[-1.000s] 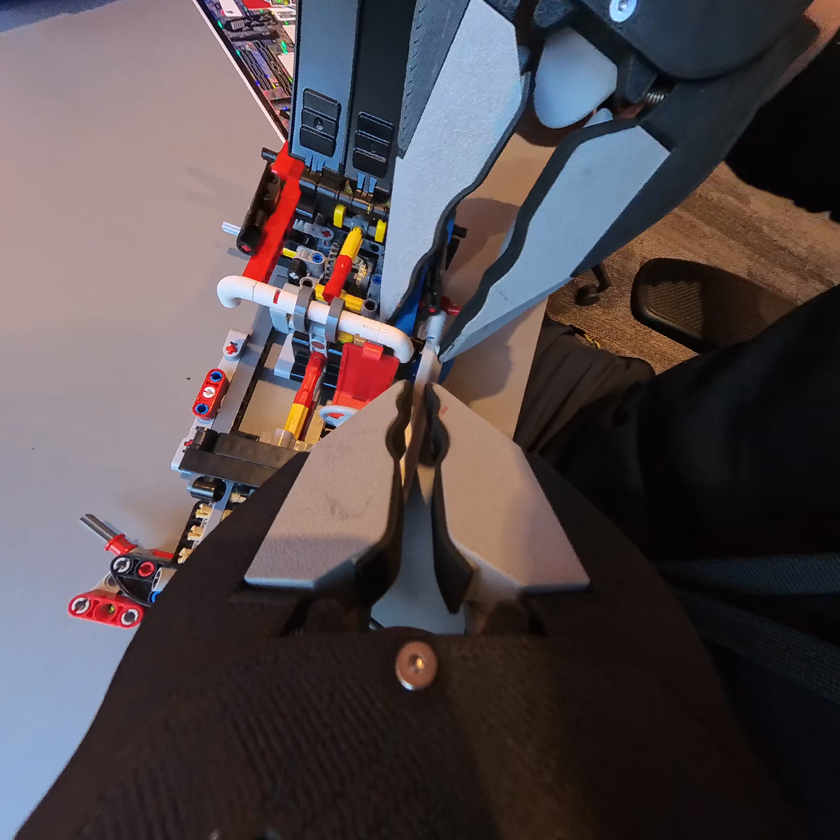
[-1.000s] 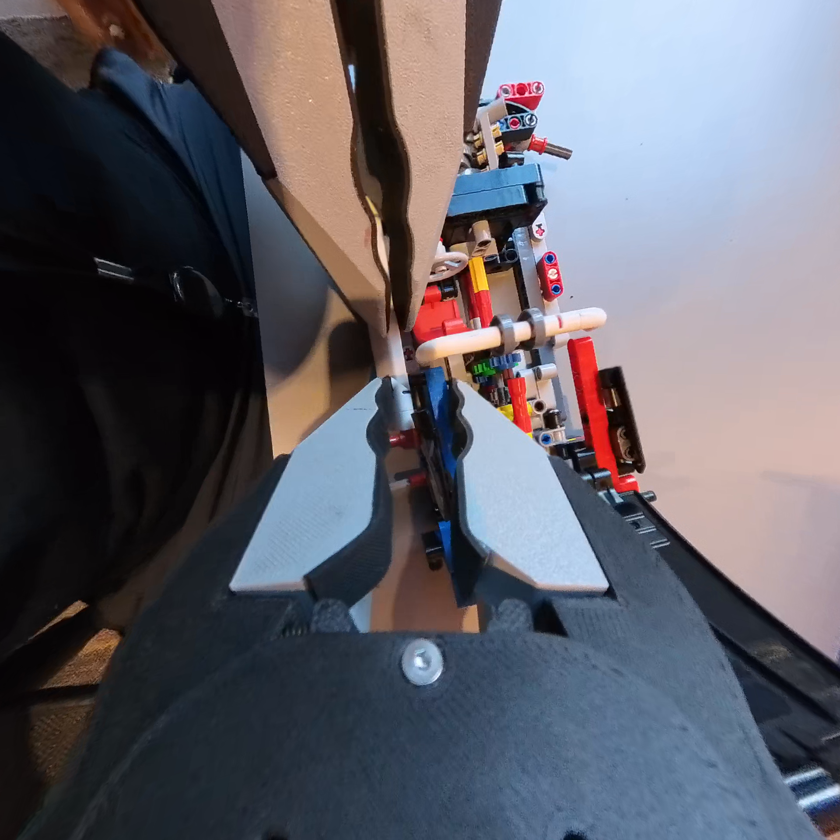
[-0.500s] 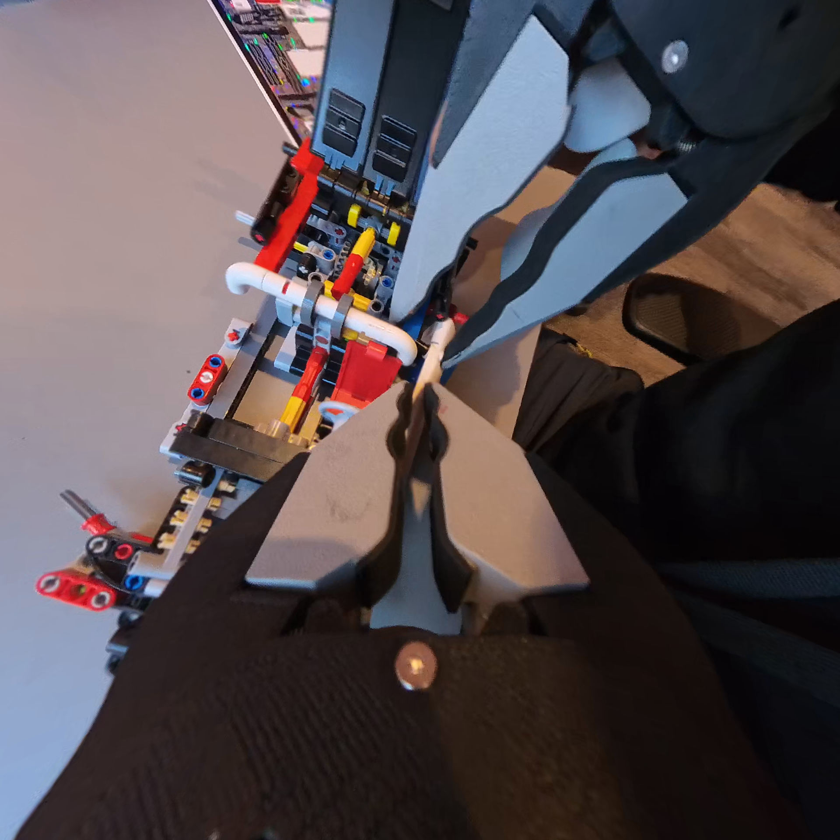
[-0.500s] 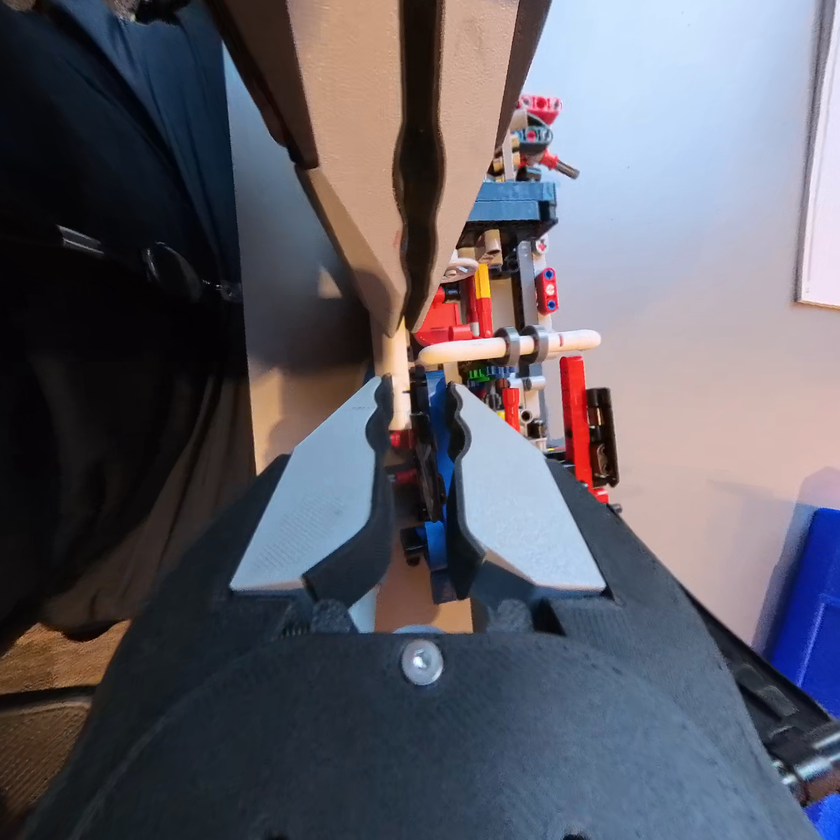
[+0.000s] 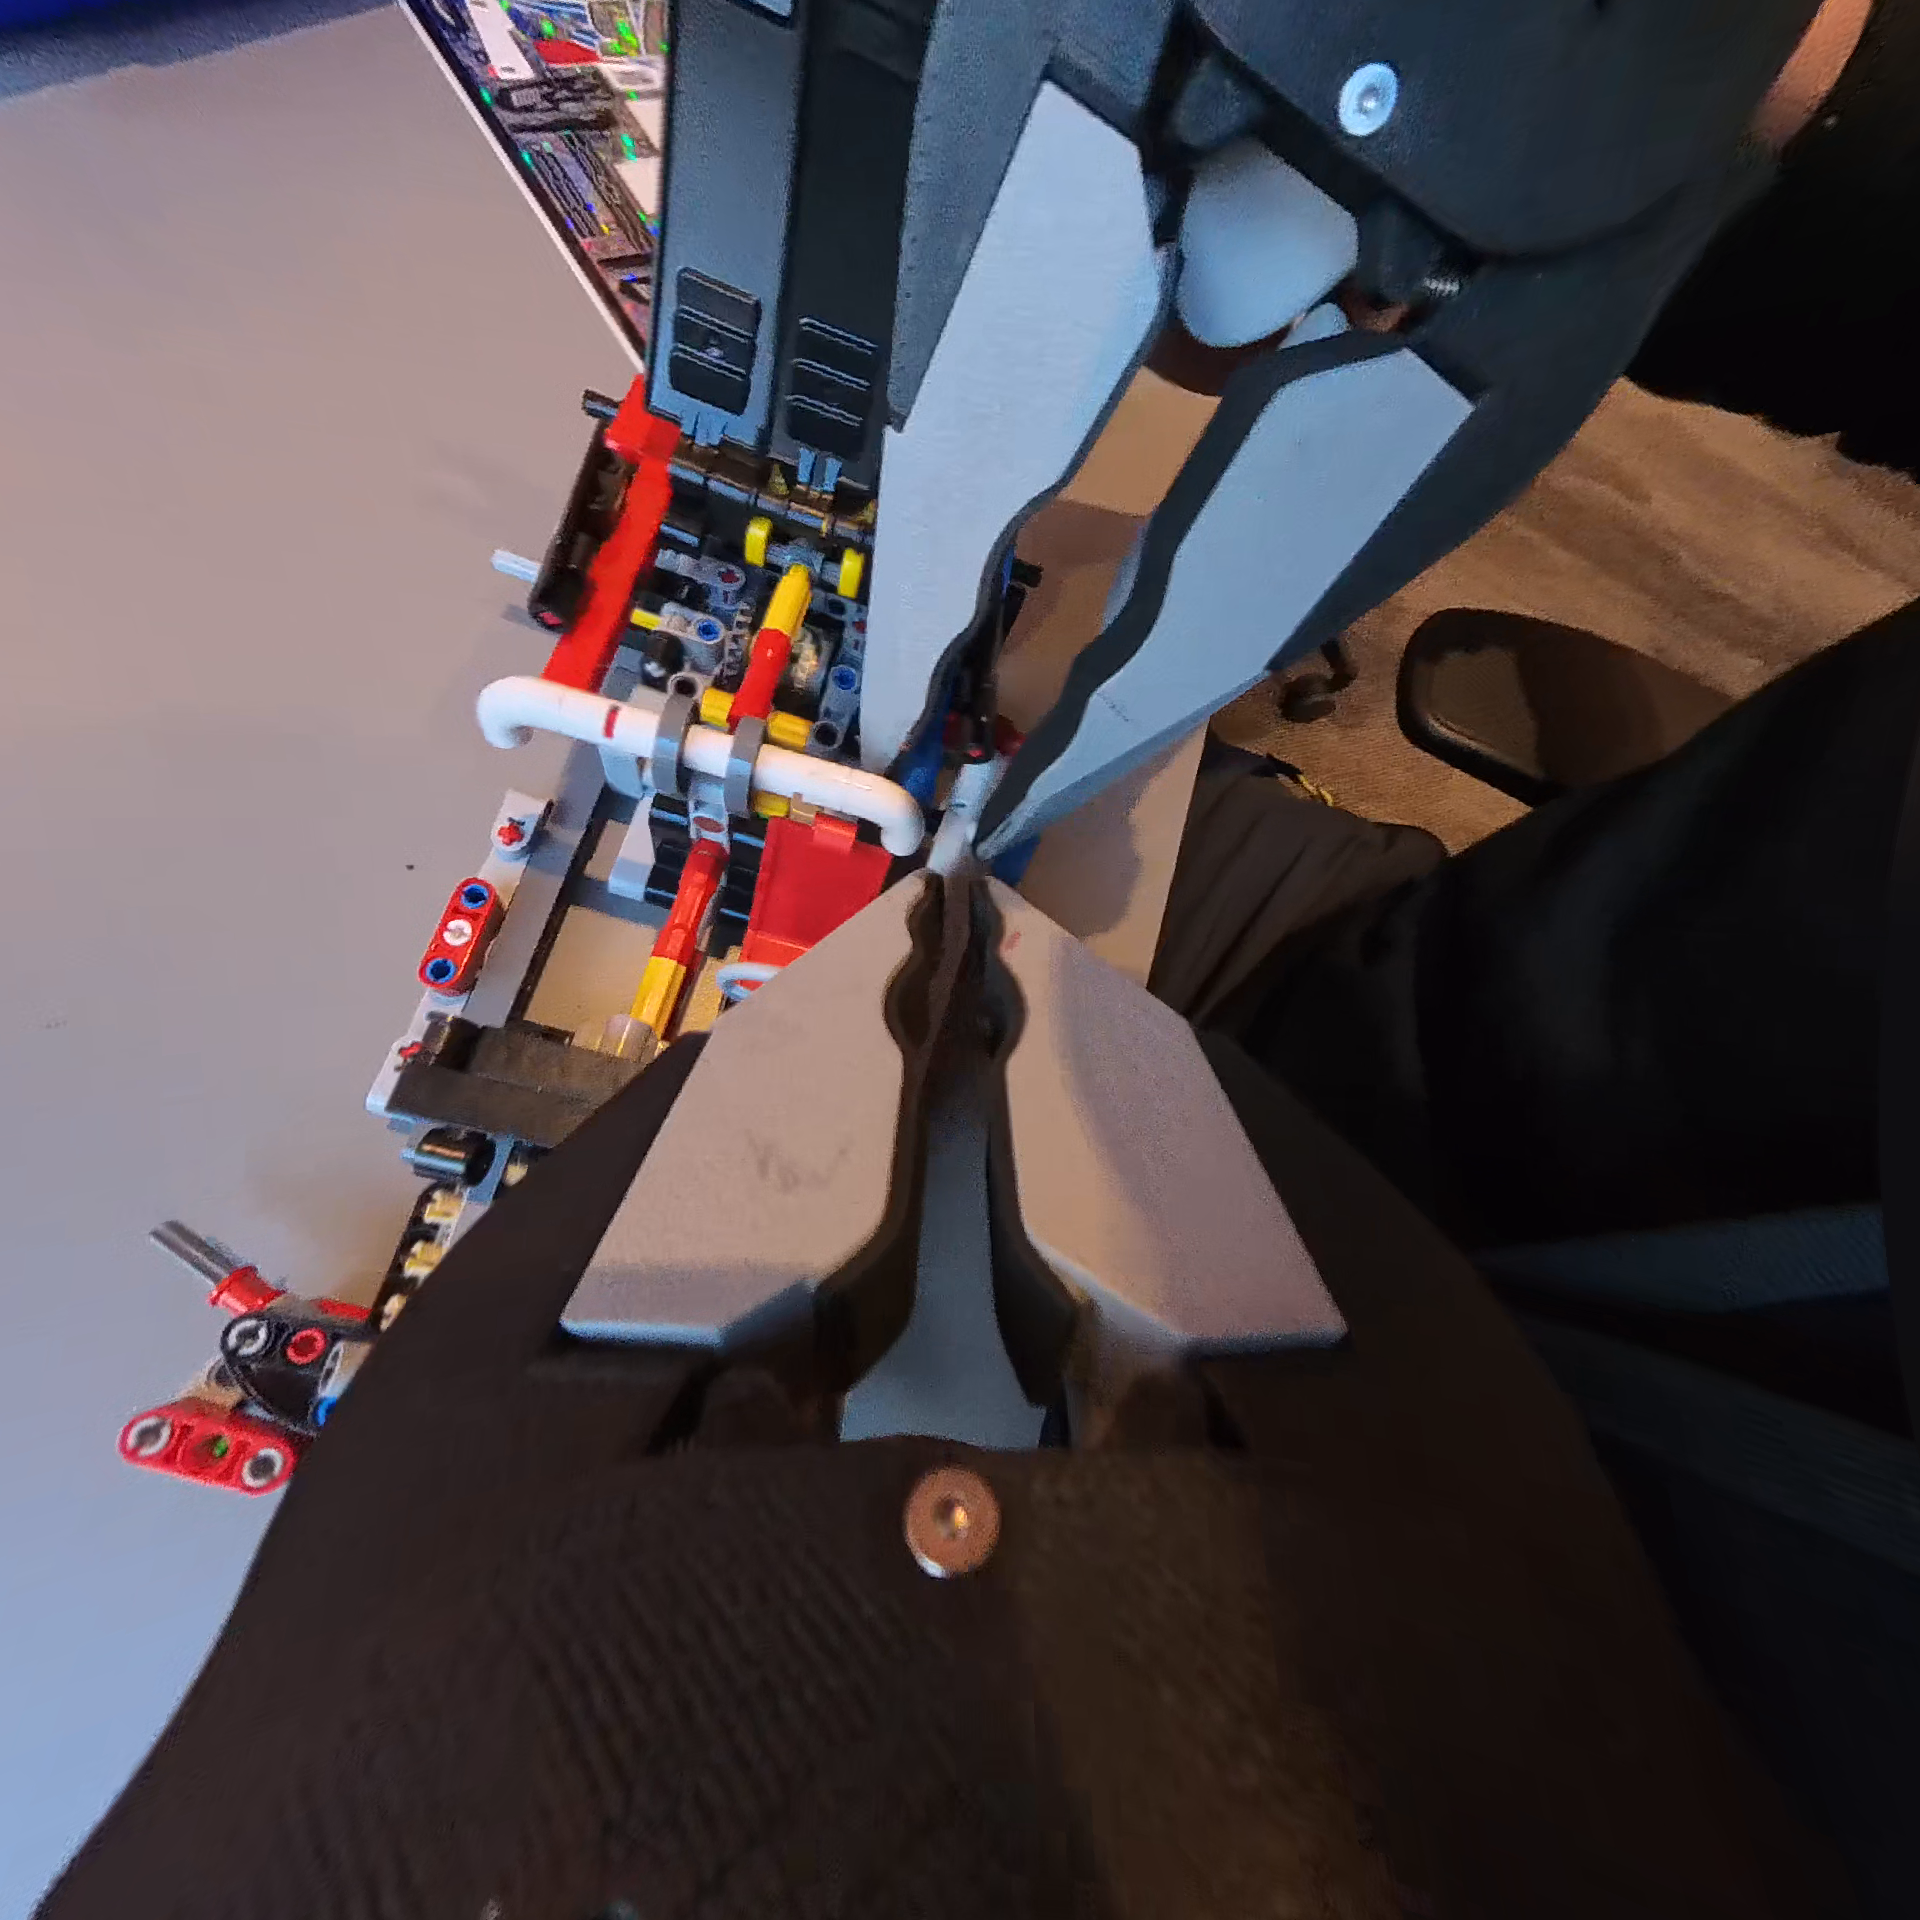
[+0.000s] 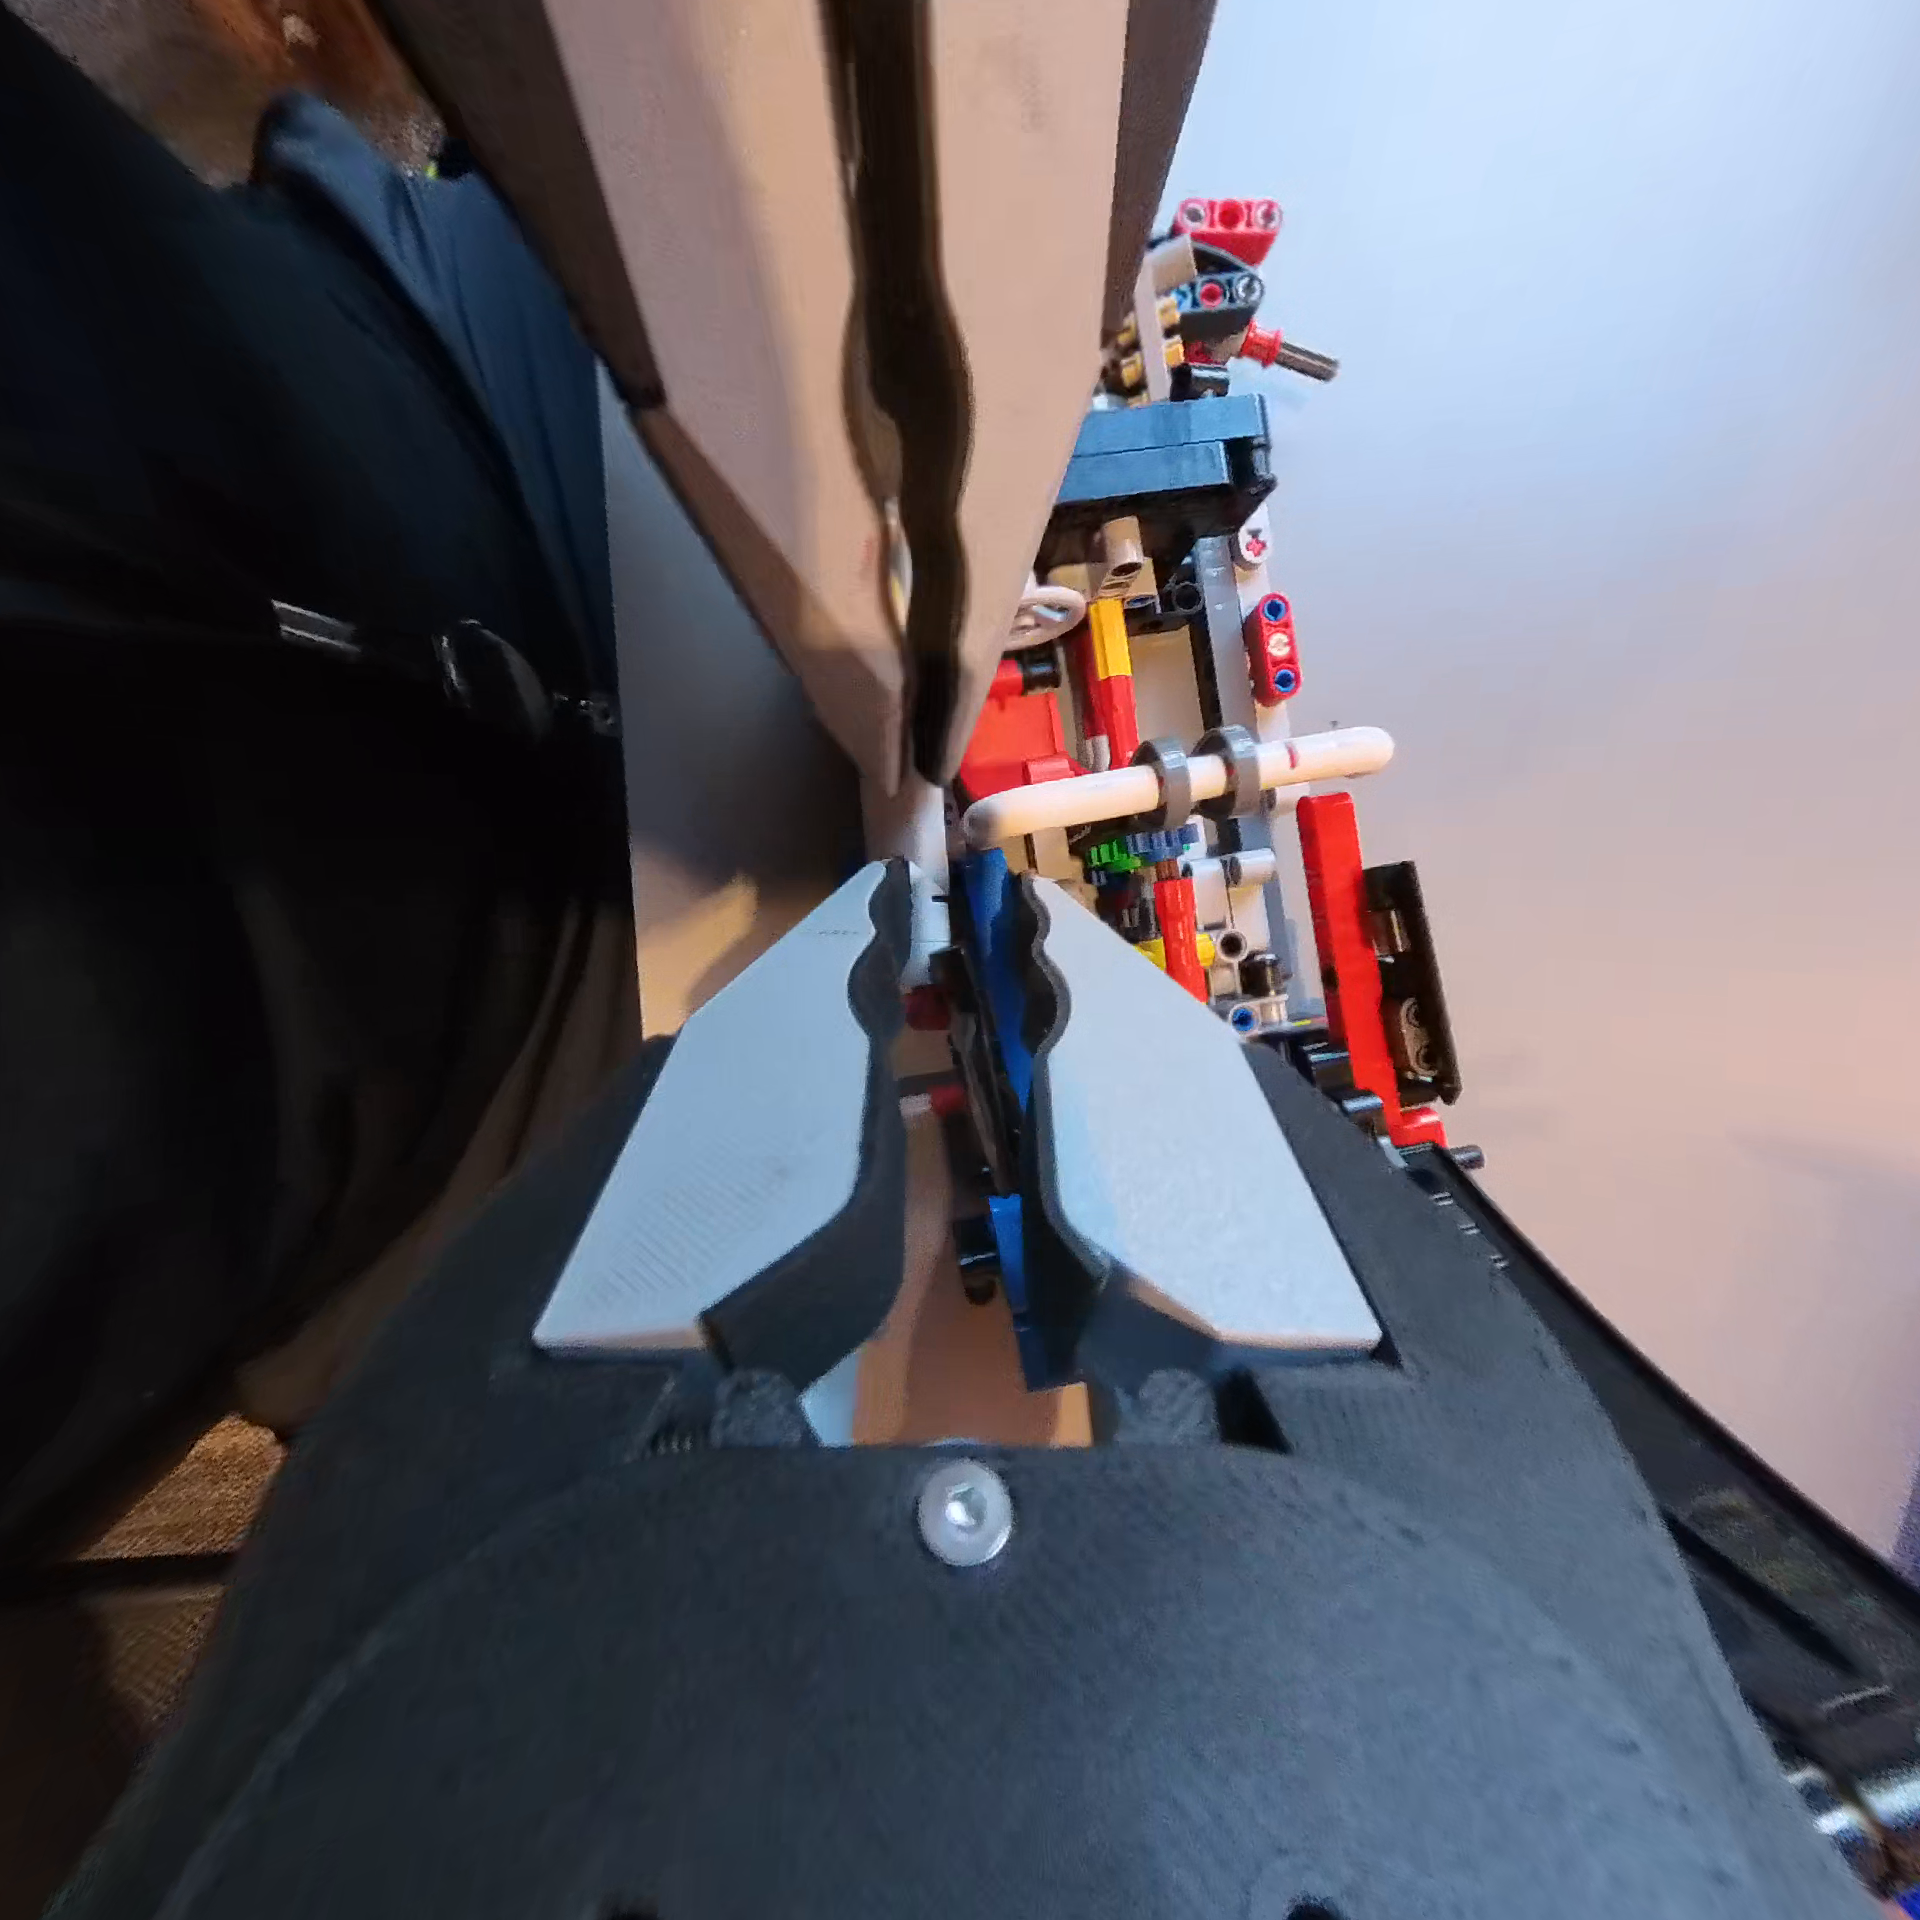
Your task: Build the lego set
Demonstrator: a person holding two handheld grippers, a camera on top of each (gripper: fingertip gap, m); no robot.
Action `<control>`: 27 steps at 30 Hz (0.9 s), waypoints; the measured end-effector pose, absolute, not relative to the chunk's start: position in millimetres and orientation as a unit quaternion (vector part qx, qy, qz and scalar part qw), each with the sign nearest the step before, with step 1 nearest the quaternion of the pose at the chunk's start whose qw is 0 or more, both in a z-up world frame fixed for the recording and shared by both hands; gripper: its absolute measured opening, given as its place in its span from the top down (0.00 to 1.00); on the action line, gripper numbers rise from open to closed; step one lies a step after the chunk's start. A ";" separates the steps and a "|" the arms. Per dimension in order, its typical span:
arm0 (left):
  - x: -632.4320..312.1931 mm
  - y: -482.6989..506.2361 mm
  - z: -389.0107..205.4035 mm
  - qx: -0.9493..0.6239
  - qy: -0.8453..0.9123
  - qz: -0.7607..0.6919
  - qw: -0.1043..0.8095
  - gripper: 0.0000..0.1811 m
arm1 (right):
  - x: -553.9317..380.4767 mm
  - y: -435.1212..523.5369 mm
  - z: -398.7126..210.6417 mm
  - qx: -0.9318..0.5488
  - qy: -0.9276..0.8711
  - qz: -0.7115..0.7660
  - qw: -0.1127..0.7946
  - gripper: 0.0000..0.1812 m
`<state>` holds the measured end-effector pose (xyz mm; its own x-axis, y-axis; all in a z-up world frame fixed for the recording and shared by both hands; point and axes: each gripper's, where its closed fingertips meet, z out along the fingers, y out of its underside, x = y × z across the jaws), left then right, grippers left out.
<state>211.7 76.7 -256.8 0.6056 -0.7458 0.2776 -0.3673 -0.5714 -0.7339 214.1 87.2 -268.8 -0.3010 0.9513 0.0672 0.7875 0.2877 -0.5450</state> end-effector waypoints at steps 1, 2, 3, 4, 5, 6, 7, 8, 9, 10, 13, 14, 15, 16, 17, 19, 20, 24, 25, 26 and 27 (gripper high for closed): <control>211.7 76.9 -256.4 -0.836 0.335 -0.288 0.325 0.99 | 213.1 87.6 -268.7 -0.557 -0.778 0.211 0.199 0.91; 210.8 77.7 -256.1 -0.836 0.336 -0.284 0.328 0.97 | 212.3 88.0 -268.4 -0.558 -0.776 0.212 0.204 0.90; 209.9 79.1 -255.0 -0.835 0.335 -0.282 0.333 0.96 | 211.7 88.5 -268.1 -0.561 -0.773 0.213 0.207 0.90; 209.0 80.4 -253.4 -0.833 0.333 -0.283 0.339 0.94 | 211.0 89.8 -267.1 -0.564 -0.769 0.211 0.214 0.90; 208.2 81.2 -251.7 -0.832 0.331 -0.284 0.343 0.92 | 210.0 92.3 -265.5 -0.564 -0.767 0.205 0.228 0.90; 206.8 81.5 -249.7 -0.830 0.330 -0.285 0.348 0.89 | 209.2 95.6 -263.8 -0.563 -0.766 0.193 0.245 0.87; 204.8 81.8 -247.4 -0.829 0.329 -0.284 0.353 0.86 | 208.6 98.1 -262.2 -0.561 -0.765 0.180 0.261 0.83; 202.0 81.8 -244.3 -0.827 0.329 -0.282 0.358 0.83 | 207.9 98.5 -260.1 -0.557 -0.765 0.172 0.274 0.79; 198.6 81.5 -239.6 -0.822 0.332 -0.282 0.367 0.80 | 206.8 96.6 -257.4 -0.552 -0.764 0.171 0.287 0.74; 194.3 82.0 -233.5 -0.815 0.333 -0.282 0.381 0.76 | 205.2 93.9 -253.7 -0.544 -0.762 0.174 0.304 0.71; 177.2 84.1 -212.5 -0.798 0.328 -0.288 0.414 0.65 | 203.2 93.2 -231.3 -0.523 -0.740 0.181 0.382 0.65; 172.4 83.8 -203.8 -0.789 0.326 -0.297 0.427 0.61 | 204.8 92.6 -219.6 -0.518 -0.727 0.193 0.409 0.66; 167.0 84.0 -195.6 -0.778 0.324 -0.304 0.445 0.59 | 207.5 91.2 -206.4 -0.512 -0.710 0.213 0.434 0.65; 160.1 86.6 -189.3 -0.768 0.314 -0.305 0.467 0.57 | 211.6 88.9 -193.1 -0.505 -0.691 0.242 0.457 0.65; 154.1 89.0 -184.6 -0.761 0.301 -0.307 0.486 0.54 | 217.2 87.4 -181.0 -0.500 -0.672 0.270 0.475 0.63; 147.3 89.3 -177.9 -0.745 0.280 -0.332 0.506 0.49 | 232.3 91.1 -161.6 -0.497 -0.629 0.312 0.510 0.62; 144.2 89.1 -175.8 -0.740 0.266 -0.345 0.513 0.49 | 241.0 95.9 -154.5 -0.499 -0.605 0.326 0.527 0.61; 130.1 88.0 -174.5 -0.722 0.207 -0.374 0.544 0.47 | 277.0 116.5 -134.9 -0.503 -0.508 0.385 0.585 0.60; 127.6 85.9 -174.3 -0.718 0.194 -0.381 0.549 0.46 | 286.4 120.1 -130.6 -0.498 -0.480 0.410 0.595 0.58; 125.9 82.7 -172.8 -0.712 0.183 -0.390 0.555 0.44 | 296.4 123.4 -126.6 -0.489 -0.452 0.439 0.603 0.57; 123.9 79.4 -169.8 -0.703 0.172 -0.397 0.565 0.40 | 307.5 127.4 -121.7 -0.475 -0.420 0.467 0.616 0.55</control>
